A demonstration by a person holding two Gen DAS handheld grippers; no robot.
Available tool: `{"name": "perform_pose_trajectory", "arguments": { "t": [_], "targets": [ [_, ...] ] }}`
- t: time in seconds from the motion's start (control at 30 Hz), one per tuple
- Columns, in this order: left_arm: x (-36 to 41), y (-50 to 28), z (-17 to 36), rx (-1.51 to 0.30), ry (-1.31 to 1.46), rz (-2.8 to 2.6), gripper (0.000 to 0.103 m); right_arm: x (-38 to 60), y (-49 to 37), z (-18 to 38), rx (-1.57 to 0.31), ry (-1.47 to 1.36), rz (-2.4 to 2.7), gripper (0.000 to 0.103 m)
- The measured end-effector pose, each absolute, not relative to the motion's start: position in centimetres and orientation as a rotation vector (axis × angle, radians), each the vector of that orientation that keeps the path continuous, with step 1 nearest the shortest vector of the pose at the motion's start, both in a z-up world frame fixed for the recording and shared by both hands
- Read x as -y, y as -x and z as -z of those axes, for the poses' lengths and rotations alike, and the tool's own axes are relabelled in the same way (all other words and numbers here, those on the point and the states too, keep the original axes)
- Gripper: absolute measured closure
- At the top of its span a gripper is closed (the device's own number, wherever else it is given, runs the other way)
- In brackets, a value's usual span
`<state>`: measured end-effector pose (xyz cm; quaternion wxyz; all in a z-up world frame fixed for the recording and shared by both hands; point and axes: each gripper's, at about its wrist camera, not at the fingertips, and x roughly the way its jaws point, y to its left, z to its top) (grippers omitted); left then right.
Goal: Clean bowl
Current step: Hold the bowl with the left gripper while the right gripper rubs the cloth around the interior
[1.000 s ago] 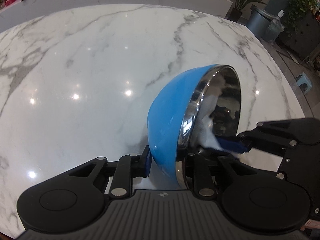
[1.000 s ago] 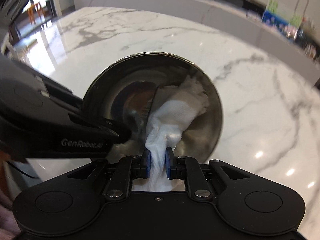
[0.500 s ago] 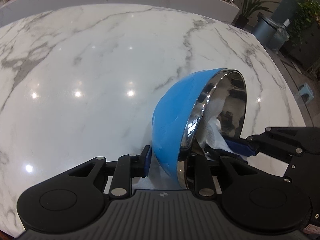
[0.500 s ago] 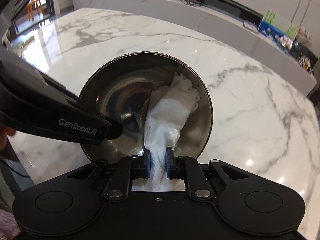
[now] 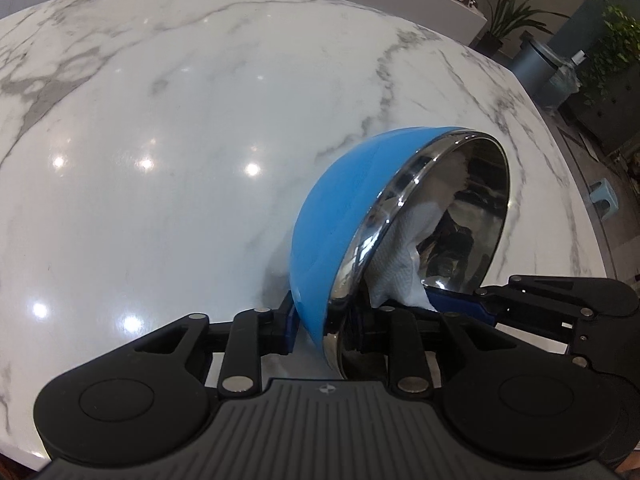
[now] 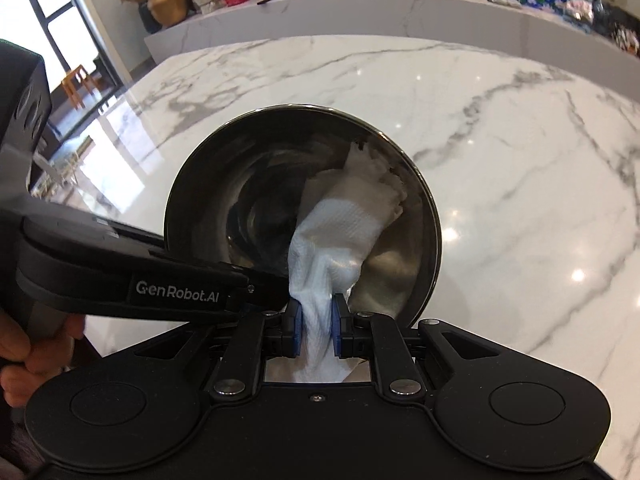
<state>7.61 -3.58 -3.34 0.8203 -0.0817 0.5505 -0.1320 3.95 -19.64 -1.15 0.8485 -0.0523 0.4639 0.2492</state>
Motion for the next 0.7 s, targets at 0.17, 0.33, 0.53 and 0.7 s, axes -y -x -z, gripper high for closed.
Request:
{"name": "perform_pose_trajectory", "arguments": {
  "t": [0.17, 0.33, 0.53, 0.7],
  "targets": [
    [4.0, -7.5, 2.8, -1.162, 0.122, 0.291, 0.083, 18.0, -2.8, 0.7, -0.903, 0.365, -0.483, 0.091],
    [4.3, -7.5, 2.3, -1.146, 0.067, 0.278, 0.084, 17.3, -1.6, 0.5, -0.811, 0.53, -0.432, 0.091],
    [3.7, -7.6, 2.4, -1.137, 0.105, 0.254, 0.076, 18.0, -2.0, 0.5, -0.837, 0.479, -0.441, 0.091],
    [3.5, -7.6, 3.0, -1.158, 0.161, 0.253, 0.076, 19.0, -2.5, 0.5, -0.877, 0.336, -0.47, 0.091]
  ]
}}
